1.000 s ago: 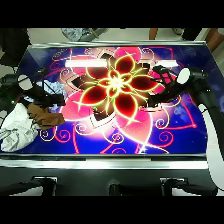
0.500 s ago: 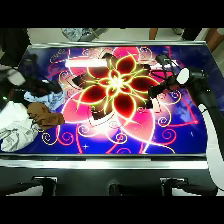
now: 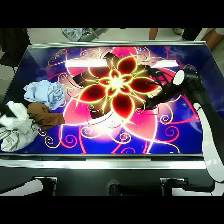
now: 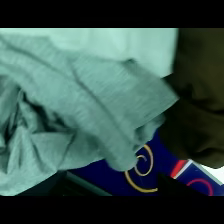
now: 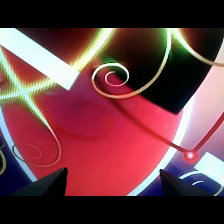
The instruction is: Fold the shirts.
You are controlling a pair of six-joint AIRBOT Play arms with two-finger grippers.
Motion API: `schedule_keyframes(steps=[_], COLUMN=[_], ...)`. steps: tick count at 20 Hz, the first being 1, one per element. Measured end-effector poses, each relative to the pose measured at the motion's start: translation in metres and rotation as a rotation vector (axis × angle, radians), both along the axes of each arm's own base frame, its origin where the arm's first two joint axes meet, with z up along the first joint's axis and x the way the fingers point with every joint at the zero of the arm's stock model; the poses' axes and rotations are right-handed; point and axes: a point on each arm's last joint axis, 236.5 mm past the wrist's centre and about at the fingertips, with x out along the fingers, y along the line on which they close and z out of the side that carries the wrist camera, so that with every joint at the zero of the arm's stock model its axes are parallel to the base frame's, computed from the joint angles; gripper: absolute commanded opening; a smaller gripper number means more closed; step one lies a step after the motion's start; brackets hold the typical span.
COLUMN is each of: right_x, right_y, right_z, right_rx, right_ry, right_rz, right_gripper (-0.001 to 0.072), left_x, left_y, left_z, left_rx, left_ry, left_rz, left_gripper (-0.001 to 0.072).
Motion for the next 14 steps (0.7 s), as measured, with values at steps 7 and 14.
schedule_keyframes(steps=[7,14], right_x=[-0.025,-0.037], right_y=[0.017,0.020], right_z=[-0.005,-0.005], right_rx=[0.069,0.081], right_ry=[0.118,0.170], right_rz=[0.025,0.038], right_gripper=[0.0677,0.0677], left_x=[-0.044,-0.034], left_y=[0.009,0.023], left_z=[-0.074,-0.105], left_rx=[0.016,0.070], left_ry=[0.050,0.007], left_rz=[-0.004,-0.082], left_gripper=[0.0720,0.0098])
